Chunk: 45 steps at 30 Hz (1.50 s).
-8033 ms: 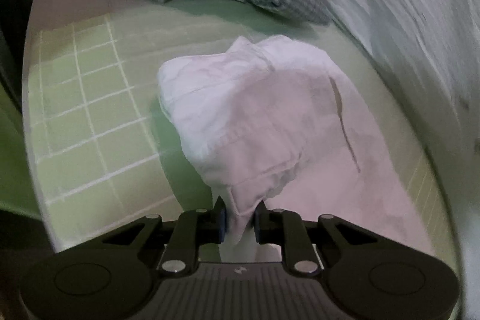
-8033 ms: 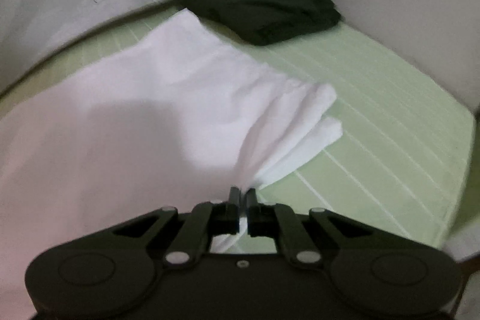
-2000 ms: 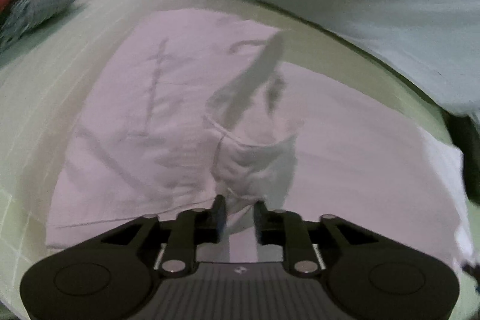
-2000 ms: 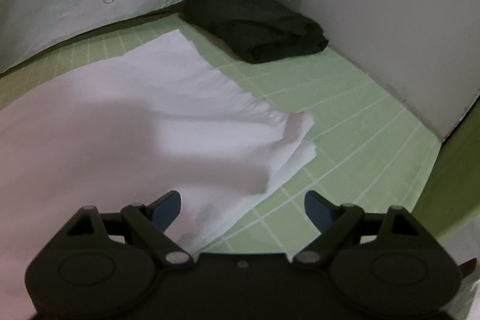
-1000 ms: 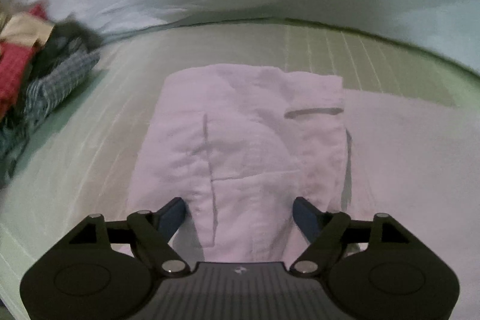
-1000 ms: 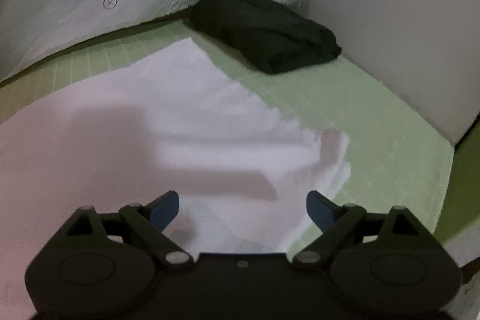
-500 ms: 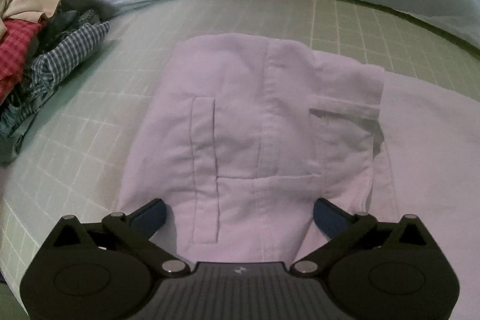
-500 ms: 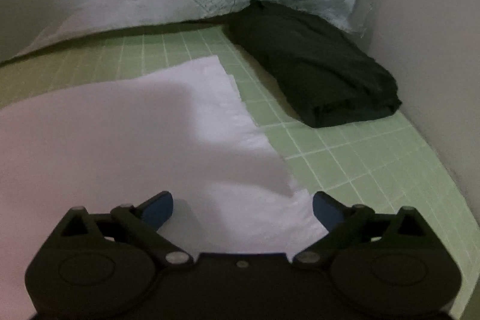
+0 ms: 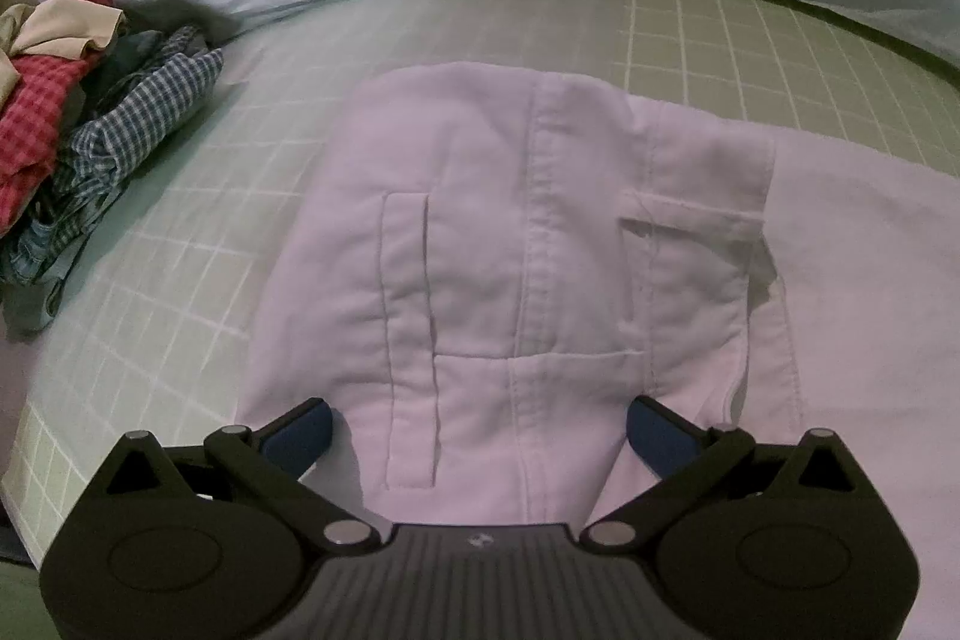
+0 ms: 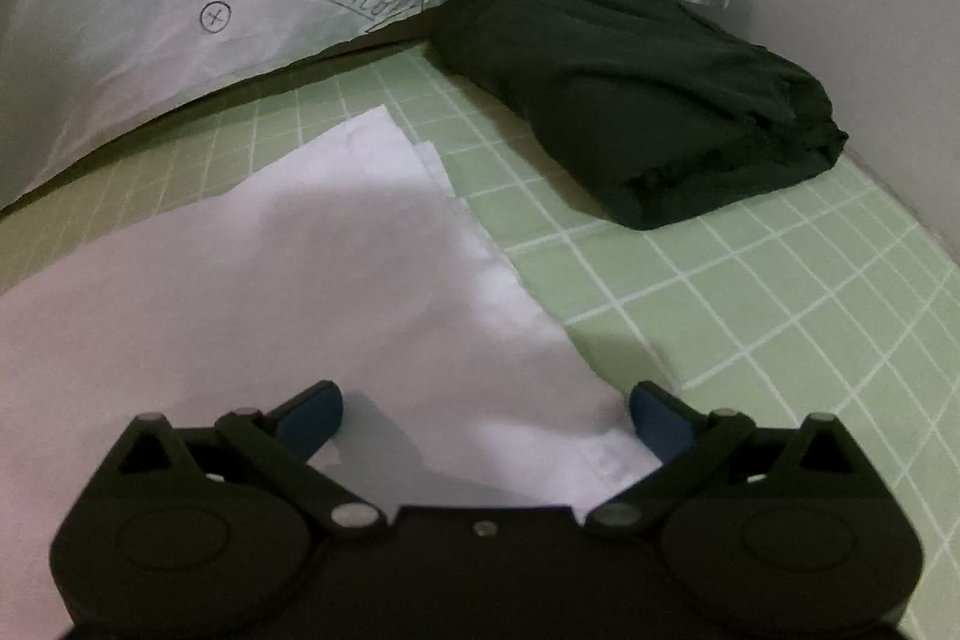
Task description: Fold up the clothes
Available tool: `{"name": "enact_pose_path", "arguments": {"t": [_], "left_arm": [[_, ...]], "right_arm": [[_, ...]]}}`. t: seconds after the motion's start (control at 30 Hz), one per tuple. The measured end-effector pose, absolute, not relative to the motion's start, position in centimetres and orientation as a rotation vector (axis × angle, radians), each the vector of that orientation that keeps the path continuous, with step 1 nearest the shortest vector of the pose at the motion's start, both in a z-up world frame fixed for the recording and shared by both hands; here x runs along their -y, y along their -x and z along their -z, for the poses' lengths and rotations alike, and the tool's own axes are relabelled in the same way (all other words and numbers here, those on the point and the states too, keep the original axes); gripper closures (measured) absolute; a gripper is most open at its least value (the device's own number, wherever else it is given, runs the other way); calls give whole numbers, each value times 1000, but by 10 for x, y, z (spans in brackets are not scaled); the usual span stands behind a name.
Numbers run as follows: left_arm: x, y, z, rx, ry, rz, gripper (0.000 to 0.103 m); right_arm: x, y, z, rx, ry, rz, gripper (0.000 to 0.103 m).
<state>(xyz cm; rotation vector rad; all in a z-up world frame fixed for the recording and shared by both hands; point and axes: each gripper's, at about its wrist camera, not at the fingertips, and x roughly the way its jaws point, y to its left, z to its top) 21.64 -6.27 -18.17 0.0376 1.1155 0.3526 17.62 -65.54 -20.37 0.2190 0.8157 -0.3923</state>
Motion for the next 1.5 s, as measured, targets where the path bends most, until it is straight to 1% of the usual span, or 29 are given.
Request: {"name": "enact_pose_path", "arguments": {"t": [0.13,0.2,0.23,0.27,0.3,0.33,0.4,0.53,0.6,0.7,0.97,1.1,1.2,1.3,1.37,1.4,1.43,1.47,1.5], "left_arm": [[63,-217,182,-1115,-29,-355,0],[63,-217,182,-1112,-27,-357,0],[63,-217,183,-1110,-27,-357,0],[64,-217,183,-1108,-27,-358,0],[64,-216,184,-1105,-26,-357,0],[63,-216,184,-1103,-26,-356,0],[63,-215,184,-1098,-25,-353,0],[60,-215,184,-1098,-22,-345,0],[60,-216,183,-1110,-19,-343,0],[57,-216,180,-1121,-10,-316,0],[39,-195,161,-1102,61,-205,0],[35,-179,150,-1078,74,-170,0],[32,-169,145,-1068,76,-159,0],[28,-161,146,-1081,79,-160,0],[25,-156,148,-1092,78,-161,0],[24,-153,149,-1097,72,-161,0],[24,-150,150,-1100,67,-161,0],[23,-147,150,-1100,66,-159,0],[22,-144,150,-1102,70,-159,0]], "right_arm": [[653,-178,202,-846,-209,351,0],[652,-179,198,-872,-202,317,9],[650,-179,196,-874,-197,299,22],[648,-178,193,-869,-197,287,43],[648,-176,191,-860,-217,276,58],[650,-173,190,-852,-260,264,88],[651,-170,189,-842,-306,282,87],[626,-178,177,-848,-172,329,88],[611,-179,165,-826,-108,338,88],[590,-179,143,-770,-92,322,88],[505,-174,101,-672,-85,265,88],[444,-174,98,-662,-77,199,88],[391,-175,105,-693,-39,128,87],[350,-180,131,-799,3,66,84],[329,-182,154,-881,66,51,76],[323,-180,158,-884,103,55,76],[317,-177,163,-888,140,58,71],[312,-175,165,-890,161,58,57],[311,-174,162,-885,146,54,49]]}}
